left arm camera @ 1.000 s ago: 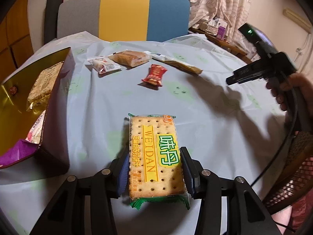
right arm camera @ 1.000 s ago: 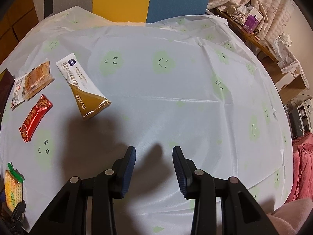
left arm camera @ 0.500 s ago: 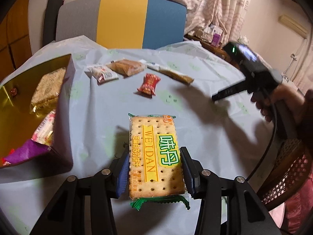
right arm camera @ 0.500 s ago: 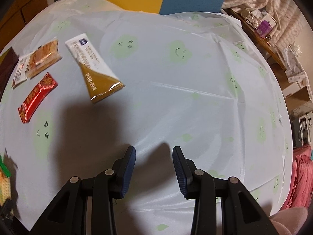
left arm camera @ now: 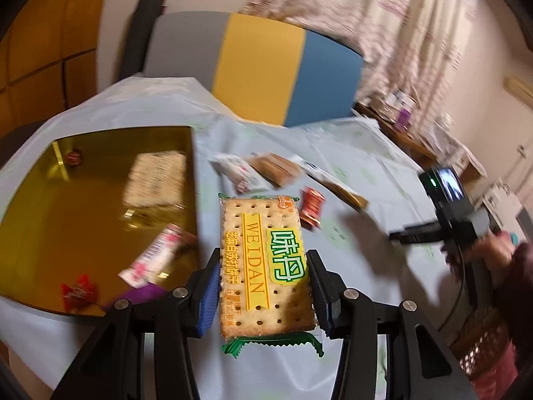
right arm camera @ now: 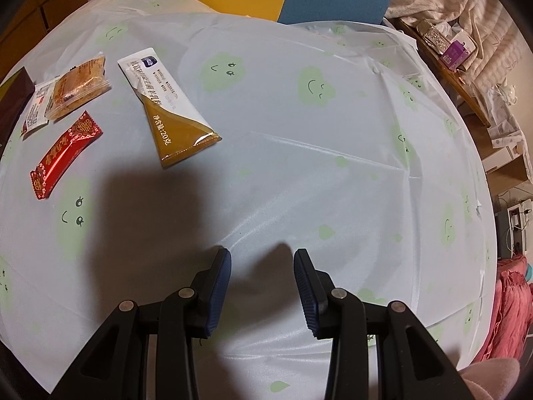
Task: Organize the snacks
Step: 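Lower the cracker pack into the gold tin and open the left tool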
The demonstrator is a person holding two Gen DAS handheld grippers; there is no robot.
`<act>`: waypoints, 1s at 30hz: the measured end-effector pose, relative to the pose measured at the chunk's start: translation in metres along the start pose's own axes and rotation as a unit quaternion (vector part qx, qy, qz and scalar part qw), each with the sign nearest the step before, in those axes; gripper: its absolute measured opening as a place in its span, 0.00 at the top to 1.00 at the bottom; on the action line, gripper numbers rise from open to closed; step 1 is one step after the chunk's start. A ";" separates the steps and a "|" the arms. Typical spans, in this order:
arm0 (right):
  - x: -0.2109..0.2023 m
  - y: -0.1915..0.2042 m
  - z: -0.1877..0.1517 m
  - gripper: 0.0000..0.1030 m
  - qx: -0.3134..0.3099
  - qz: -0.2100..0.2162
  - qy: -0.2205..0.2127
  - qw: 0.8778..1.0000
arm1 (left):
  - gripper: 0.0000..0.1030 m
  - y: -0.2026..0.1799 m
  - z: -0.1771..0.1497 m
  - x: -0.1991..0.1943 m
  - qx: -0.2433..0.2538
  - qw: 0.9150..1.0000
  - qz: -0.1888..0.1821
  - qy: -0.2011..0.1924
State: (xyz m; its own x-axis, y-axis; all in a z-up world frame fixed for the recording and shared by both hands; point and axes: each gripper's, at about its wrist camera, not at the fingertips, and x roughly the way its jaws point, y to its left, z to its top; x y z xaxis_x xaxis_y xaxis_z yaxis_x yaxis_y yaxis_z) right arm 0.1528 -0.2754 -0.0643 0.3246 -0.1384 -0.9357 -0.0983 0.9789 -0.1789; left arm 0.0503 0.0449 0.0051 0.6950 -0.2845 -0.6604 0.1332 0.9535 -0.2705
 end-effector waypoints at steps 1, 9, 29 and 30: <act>0.000 0.001 0.001 0.62 -0.001 -0.001 0.000 1.000 | 0.53 0.005 0.002 -0.002 -0.006 1.000 0.003 -0.003; -0.001 0.003 -0.001 0.62 -0.005 -0.004 -0.001 1.000 | 0.53 0.055 0.021 -0.008 -0.065 0.997 0.047 -0.010; -0.003 0.011 -0.002 0.61 -0.009 -0.008 -0.002 1.000 | 0.53 0.148 0.057 0.043 -0.148 0.975 0.161 0.044; -0.003 0.011 -0.002 0.61 -0.009 -0.008 -0.002 1.000 | 0.52 0.151 0.056 0.046 -0.148 0.974 0.167 0.044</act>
State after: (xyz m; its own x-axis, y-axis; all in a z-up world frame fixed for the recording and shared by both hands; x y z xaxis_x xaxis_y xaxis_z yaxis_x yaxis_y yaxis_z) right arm 0.1486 -0.2644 -0.0638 0.3298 -0.1532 -0.9315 -0.1100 0.9738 -0.1991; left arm 0.1421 0.1813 -0.0264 0.6004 0.0160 -0.7995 -0.3075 0.9275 -0.2124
